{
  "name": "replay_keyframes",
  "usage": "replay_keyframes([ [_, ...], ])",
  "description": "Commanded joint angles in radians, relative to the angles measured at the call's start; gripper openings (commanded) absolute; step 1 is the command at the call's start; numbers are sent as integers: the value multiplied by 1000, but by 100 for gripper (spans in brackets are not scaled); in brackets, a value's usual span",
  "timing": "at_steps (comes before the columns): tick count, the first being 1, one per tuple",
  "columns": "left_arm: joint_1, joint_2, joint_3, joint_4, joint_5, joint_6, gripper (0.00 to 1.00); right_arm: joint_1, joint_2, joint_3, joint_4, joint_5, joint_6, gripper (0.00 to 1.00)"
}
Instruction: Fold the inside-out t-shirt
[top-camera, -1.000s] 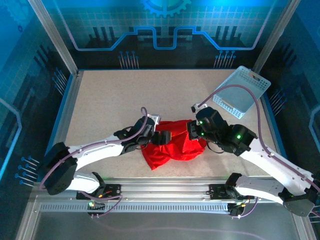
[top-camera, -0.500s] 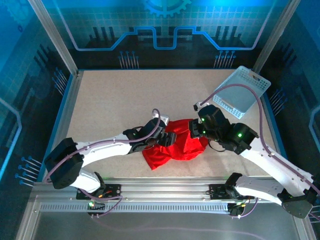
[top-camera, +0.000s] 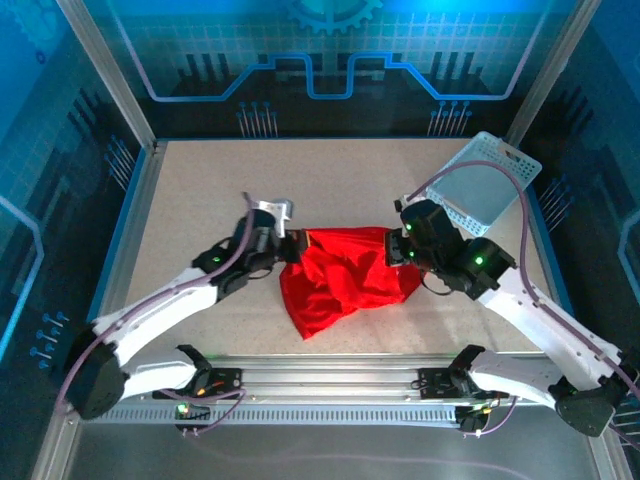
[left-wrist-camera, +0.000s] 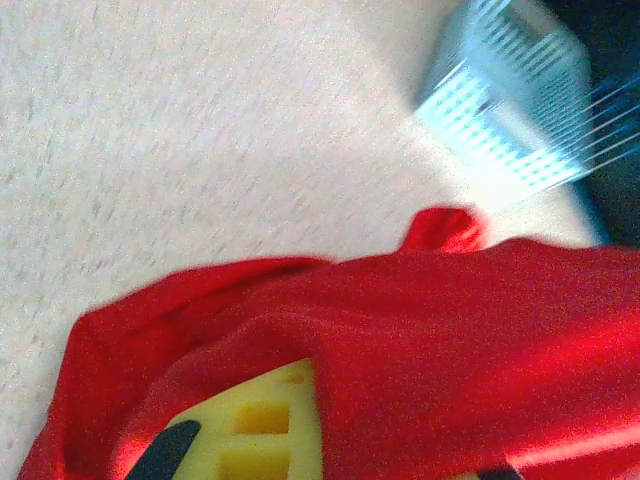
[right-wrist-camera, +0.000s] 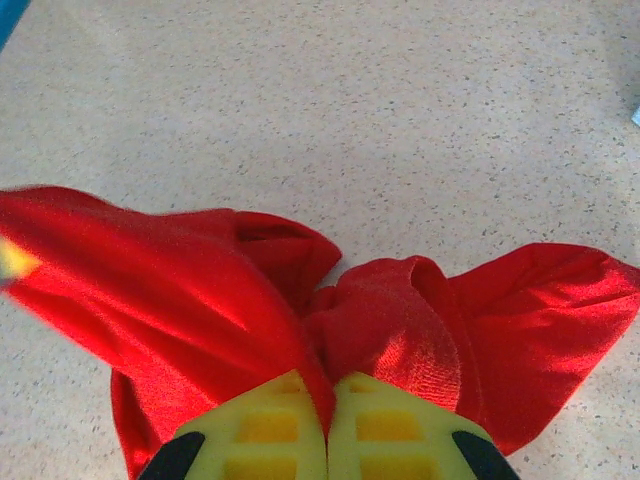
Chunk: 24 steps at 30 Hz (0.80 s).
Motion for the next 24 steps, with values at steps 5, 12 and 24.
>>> replay_keyframes([
  [5, 10, -39, -34, -19, 320, -9, 0, -74, 145, 34, 45, -32, 0, 0],
  [12, 14, 99, -178, 10, 344, -26, 4, -118, 329, -8, 136, -39, -8, 0],
  [24, 98, 187, -194, 14, 214, -115, 23, 32, 235, -74, 198, -7, -194, 75],
])
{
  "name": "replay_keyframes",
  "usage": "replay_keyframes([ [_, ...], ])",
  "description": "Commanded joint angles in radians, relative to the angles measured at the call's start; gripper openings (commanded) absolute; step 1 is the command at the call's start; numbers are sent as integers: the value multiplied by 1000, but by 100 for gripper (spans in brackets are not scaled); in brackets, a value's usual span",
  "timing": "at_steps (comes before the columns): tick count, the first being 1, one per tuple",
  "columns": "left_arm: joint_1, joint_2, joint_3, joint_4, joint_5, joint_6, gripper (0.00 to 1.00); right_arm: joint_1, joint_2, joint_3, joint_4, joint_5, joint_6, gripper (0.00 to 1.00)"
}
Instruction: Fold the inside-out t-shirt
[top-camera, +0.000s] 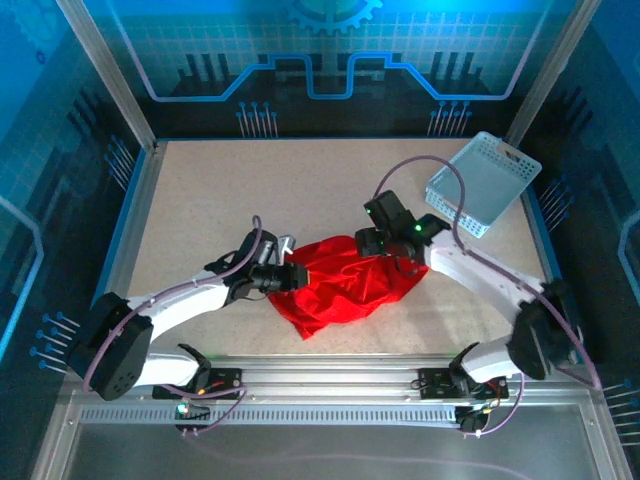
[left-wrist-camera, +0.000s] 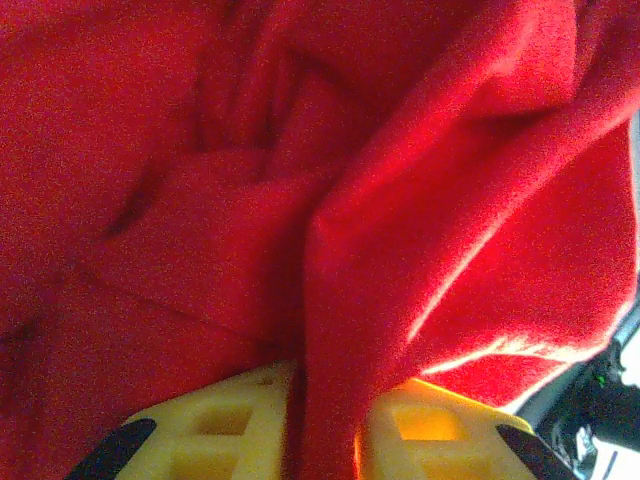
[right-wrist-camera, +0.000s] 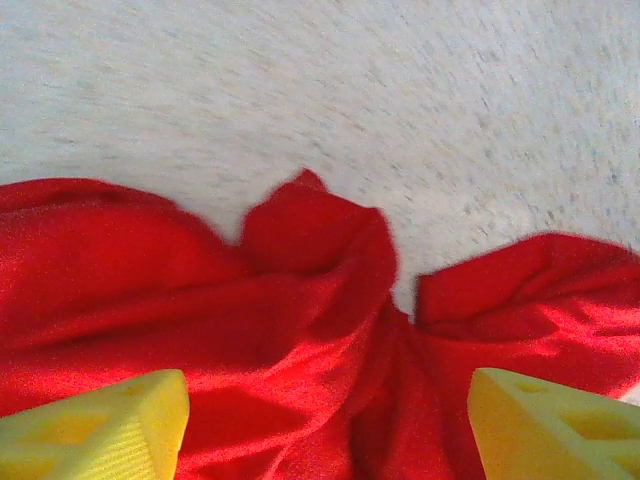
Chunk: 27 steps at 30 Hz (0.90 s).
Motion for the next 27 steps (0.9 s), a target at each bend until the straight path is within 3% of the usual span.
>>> replay_keyframes([
  [1, 33, 7, -1, -5, -55, -30, 23, 104, -91, -53, 77, -32, -108, 75],
  [3, 42, 16, 4, 1, -55, -32, 22, 172, -86, -103, 143, -74, -171, 77],
  [6, 44, 42, 19, -5, -64, -29, 22, 224, -13, -134, 217, -115, -199, 89],
  [11, 45, 48, 16, -24, -108, -41, 23, 253, 161, -53, 222, -61, -201, 86],
  [16, 46, 39, -3, 2, -98, -61, 28, 240, 289, 39, 193, 57, -182, 75],
  [19, 46, 40, -10, 14, -82, -64, 31, 231, 299, 67, 202, 43, -185, 57],
  [23, 45, 23, -8, -7, -113, -51, 32, 227, 278, 88, 176, 16, -184, 15],
  [27, 45, 10, 30, -74, -207, -3, 32, 226, 168, 70, 127, -52, -160, 0],
])
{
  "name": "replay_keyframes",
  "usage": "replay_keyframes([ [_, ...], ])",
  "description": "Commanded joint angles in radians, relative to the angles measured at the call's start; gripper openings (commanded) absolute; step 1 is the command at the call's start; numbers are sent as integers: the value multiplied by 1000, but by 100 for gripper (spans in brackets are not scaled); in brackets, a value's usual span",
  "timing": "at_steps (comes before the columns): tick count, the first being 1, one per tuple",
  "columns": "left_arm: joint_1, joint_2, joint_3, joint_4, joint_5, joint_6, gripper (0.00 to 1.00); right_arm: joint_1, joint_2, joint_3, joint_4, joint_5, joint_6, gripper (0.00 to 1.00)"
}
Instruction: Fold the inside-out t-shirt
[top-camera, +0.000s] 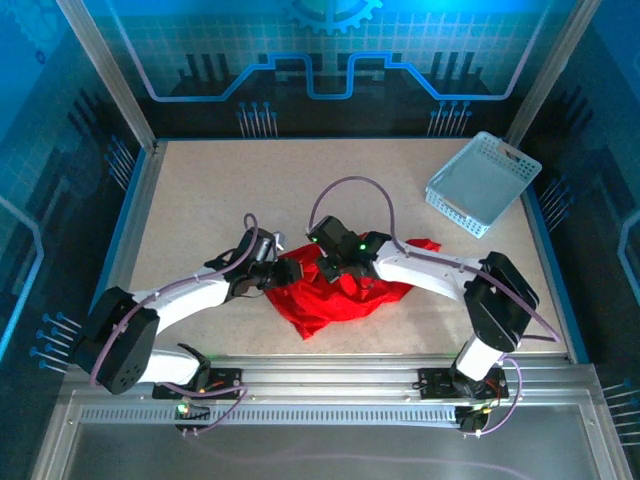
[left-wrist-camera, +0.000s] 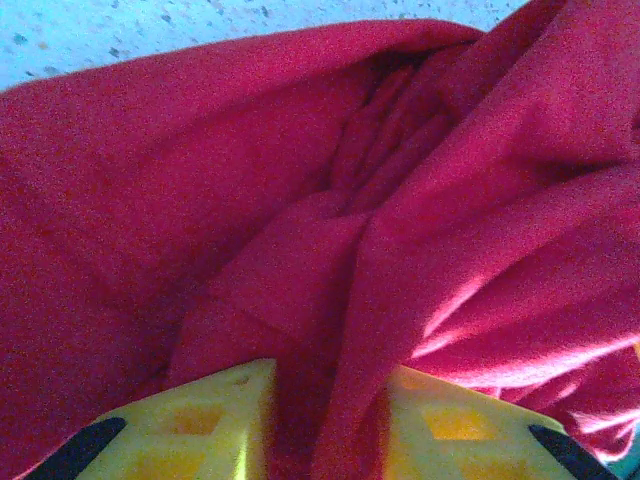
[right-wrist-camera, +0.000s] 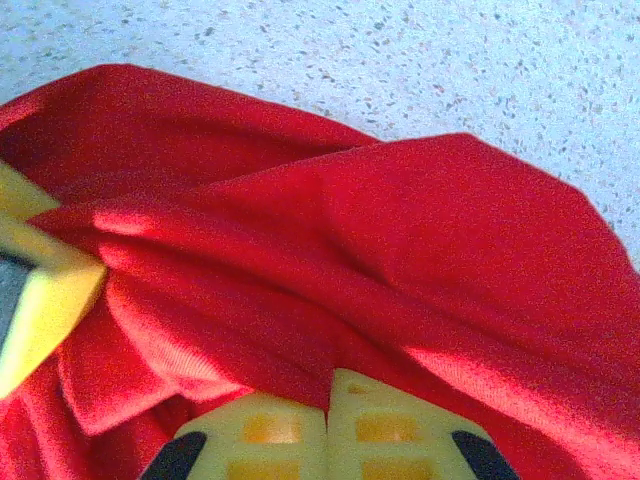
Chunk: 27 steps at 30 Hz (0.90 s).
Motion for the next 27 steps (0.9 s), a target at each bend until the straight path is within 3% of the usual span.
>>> replay_keyframes([
  [1, 11, -21, 41, -79, -116, 54, 30, -9, -138, 1, -53, -67, 27, 0],
  [5, 11, 5, 118, -132, -193, 116, 20, -9, -270, 10, -118, -210, 58, 0],
  [8, 10, 13, 155, -131, -193, 126, 20, -11, -326, 9, -152, -246, 96, 0],
  [10, 9, 34, 178, -147, -196, 125, 25, -27, -337, -20, -138, -275, 131, 0],
  [13, -10, 55, 212, -220, -243, 123, 41, -79, -316, -83, -83, -330, 192, 0],
  [18, -174, -163, 122, -248, -443, 126, 62, -119, -306, -122, 5, -390, 265, 0],
  [23, -384, -390, 27, -241, -572, 129, 69, -128, -272, -64, -31, -363, 276, 0],
  [27, -488, -393, 2, -187, -607, 174, 75, -129, -261, -45, -20, -395, 274, 0],
])
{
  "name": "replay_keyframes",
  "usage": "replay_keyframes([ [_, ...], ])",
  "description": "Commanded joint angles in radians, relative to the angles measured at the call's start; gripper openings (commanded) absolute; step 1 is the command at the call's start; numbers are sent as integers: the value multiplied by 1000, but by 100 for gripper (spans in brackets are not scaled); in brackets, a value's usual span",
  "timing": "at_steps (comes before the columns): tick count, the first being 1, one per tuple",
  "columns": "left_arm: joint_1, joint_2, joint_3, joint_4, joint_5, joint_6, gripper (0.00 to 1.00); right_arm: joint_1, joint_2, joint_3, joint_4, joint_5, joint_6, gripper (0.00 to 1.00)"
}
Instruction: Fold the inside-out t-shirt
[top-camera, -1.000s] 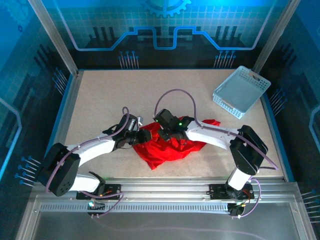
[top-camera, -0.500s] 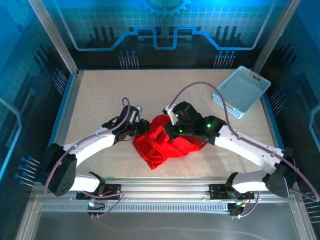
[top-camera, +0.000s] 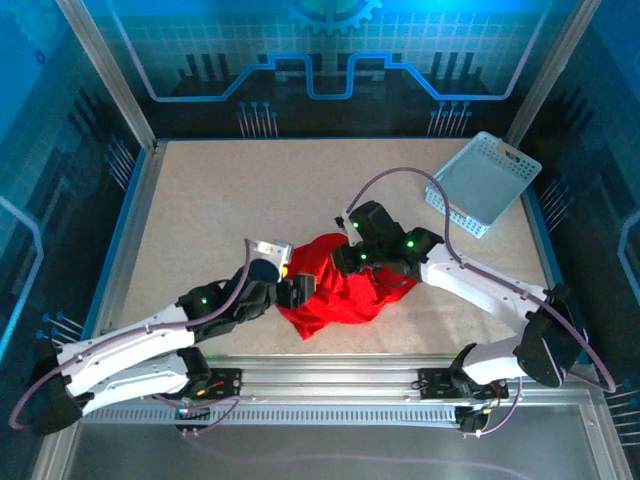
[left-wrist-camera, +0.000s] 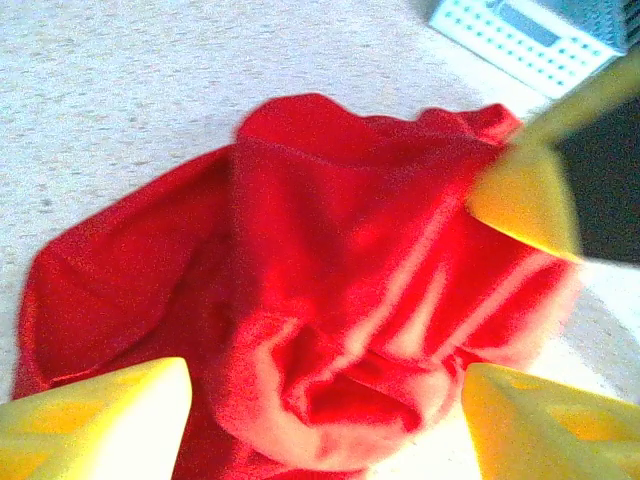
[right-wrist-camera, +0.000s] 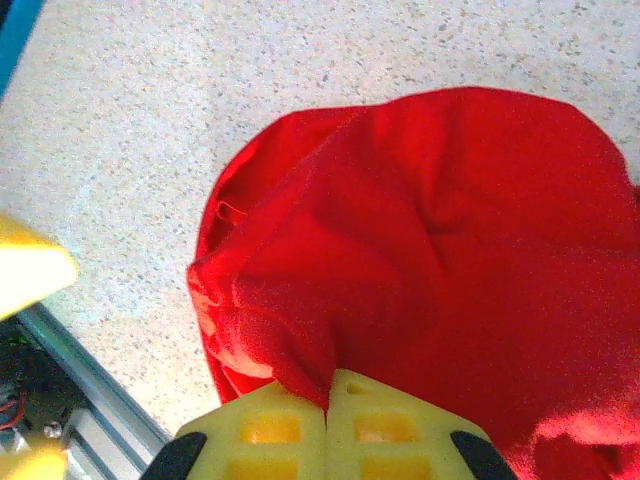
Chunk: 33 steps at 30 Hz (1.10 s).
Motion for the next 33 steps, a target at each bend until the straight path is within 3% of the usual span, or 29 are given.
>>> replay_keyframes([
  [1, -36, 64, -12, 9, -85, 44, 74, -8, 5, 38, 19, -41, 22, 0],
  [4, -36, 175, 48, -21, -101, 44, 64, 8, -11, 45, 18, -32, 24, 0],
  [12, -33, 350, 141, -7, -124, 33, 50, 41, -26, 55, 9, -14, 24, 0],
  [20, -3, 399, 170, -17, -153, 9, 14, 50, -29, 56, -46, 92, 19, 0],
  [23, -1, 359, 127, 44, -79, 48, 0, 8, -35, 55, -75, 143, 6, 0],
  [24, -1, 335, 103, 79, -30, 69, 0, -16, -31, 51, -74, 143, -5, 0],
  [28, 6, 222, 1, 253, 291, 125, 0, -76, 6, 49, -51, 158, -80, 0],
  [30, 20, 180, -34, 293, 378, 111, 0, -89, 40, 51, -45, 217, -102, 9],
  [33, 60, 159, -65, 278, 376, 68, 0, -87, 82, 65, -61, 282, -112, 30],
])
